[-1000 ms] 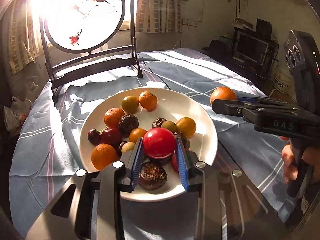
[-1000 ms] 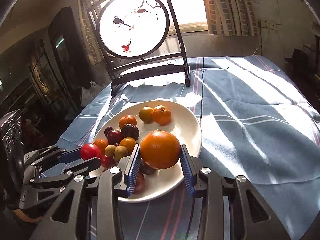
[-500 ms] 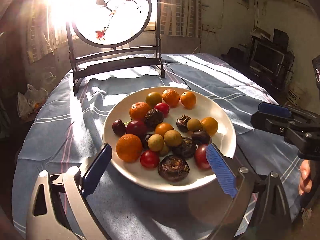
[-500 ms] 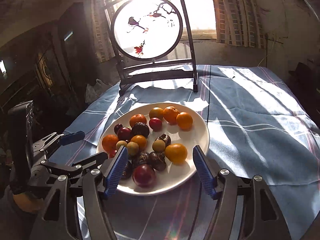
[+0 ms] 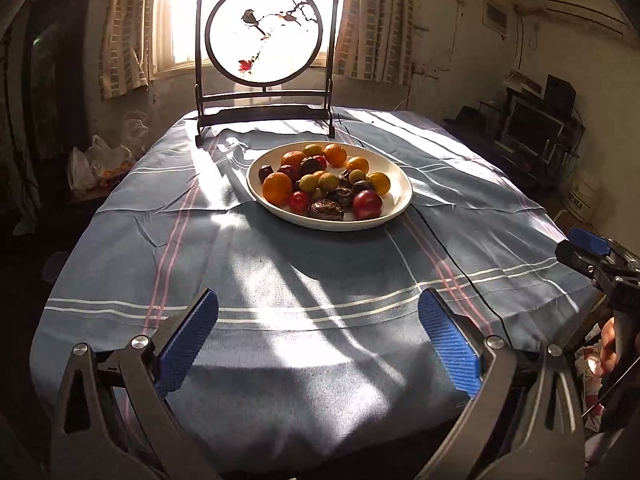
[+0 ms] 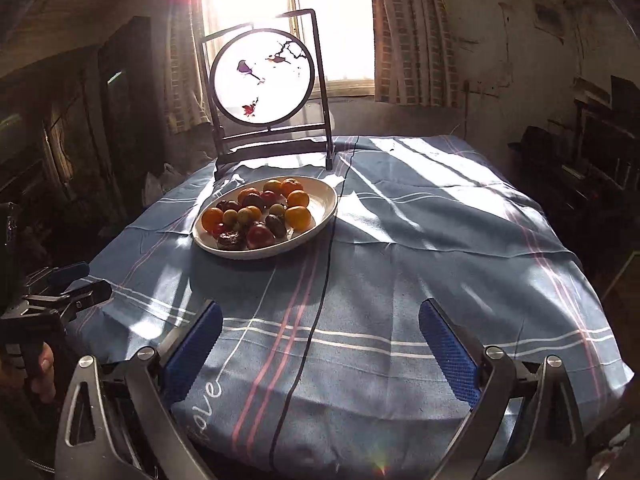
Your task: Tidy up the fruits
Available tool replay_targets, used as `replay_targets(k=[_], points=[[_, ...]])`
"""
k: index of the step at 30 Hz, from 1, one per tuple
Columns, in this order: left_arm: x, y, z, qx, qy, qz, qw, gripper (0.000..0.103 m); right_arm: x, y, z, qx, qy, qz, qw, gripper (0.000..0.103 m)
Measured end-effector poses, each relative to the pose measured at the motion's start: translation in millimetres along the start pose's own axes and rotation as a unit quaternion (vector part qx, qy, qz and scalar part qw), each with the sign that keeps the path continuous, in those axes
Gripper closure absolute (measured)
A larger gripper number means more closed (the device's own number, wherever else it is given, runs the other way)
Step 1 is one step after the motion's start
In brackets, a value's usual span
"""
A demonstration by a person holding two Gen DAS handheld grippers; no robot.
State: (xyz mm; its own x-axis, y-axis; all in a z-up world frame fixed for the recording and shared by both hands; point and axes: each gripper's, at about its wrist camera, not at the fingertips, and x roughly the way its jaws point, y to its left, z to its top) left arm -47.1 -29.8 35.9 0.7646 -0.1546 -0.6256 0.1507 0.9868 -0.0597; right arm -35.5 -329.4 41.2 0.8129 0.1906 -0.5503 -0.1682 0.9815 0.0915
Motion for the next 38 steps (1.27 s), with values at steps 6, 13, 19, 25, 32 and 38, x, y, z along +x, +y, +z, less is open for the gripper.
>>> replay_targets(k=[6,13,19,25,32,38], points=[[-26,4,-11,-0.016,-0.003,0.032,0.9993,0.005,-25,4,-14,-0.014,-0.011,-0.018,1.000,0.004],[-41,10,-8,-0.025,-0.008,0.095,0.9951,0.005,-41,6,-12,-0.020,-0.033,-0.023,0.999,0.004],[-47,14,-4,-0.034,-0.036,0.109,0.9928,0.005,-37,3,-12,-0.013,-0.029,-0.023,0.999,0.004],[-47,13,0,-0.020,-0.049,0.120,0.9913,0.005,-35,-1,-11,-0.004,-0.029,-0.027,0.999,0.004],[-40,12,1,-0.020,-0.032,0.103,0.9939,0.005,-31,-5,-10,0.001,-0.023,-0.029,0.999,0.004],[-24,18,0,-0.018,-0.006,0.108,0.9940,0.005,-28,-9,-8,0.005,-0.022,-0.033,0.999,0.004]])
